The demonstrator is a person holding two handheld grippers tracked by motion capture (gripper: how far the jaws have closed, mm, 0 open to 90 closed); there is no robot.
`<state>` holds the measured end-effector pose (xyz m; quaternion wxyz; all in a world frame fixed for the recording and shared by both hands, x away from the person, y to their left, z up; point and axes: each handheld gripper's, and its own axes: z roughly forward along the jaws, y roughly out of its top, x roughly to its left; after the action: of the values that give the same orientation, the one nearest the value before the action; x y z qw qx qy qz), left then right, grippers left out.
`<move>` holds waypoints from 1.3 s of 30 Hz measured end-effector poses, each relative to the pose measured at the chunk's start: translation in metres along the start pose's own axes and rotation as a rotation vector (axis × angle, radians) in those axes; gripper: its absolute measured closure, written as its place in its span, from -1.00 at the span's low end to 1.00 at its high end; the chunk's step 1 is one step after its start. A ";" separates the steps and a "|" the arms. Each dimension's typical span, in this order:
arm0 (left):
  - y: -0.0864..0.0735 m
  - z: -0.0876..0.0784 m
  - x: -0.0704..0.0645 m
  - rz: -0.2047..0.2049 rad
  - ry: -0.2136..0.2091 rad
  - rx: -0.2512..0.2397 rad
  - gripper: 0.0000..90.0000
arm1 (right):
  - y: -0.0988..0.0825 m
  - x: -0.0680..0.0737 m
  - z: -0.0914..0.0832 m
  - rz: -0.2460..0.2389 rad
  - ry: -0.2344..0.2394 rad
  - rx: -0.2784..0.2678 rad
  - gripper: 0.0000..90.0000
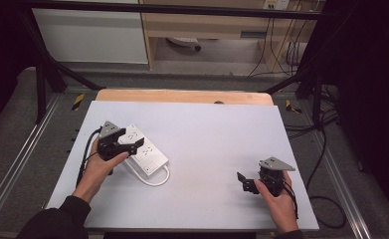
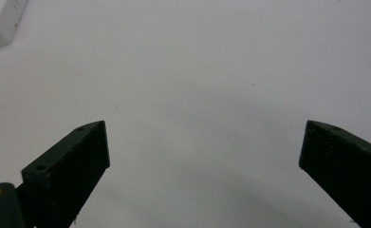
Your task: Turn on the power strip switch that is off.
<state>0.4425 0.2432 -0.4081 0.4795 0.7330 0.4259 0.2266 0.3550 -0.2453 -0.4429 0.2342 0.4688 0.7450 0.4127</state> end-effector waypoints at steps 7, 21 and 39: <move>0.002 -0.003 -0.001 -0.020 -0.020 -0.023 -0.85 | 0.000 0.000 0.000 -0.004 -0.001 -0.001 -0.93; 0.009 -0.015 0.000 -0.038 -0.016 -0.089 -0.85 | 0.000 0.000 0.000 -0.001 0.000 -0.001 -0.93; 0.012 -0.049 0.004 -0.043 -0.006 -0.123 -0.86 | 0.000 0.000 0.000 0.001 0.001 0.000 -0.93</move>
<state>0.4139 0.2694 -0.3761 0.5298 0.6933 0.4256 0.2399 0.3550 -0.2448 -0.4428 0.2336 0.4691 0.7448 0.4132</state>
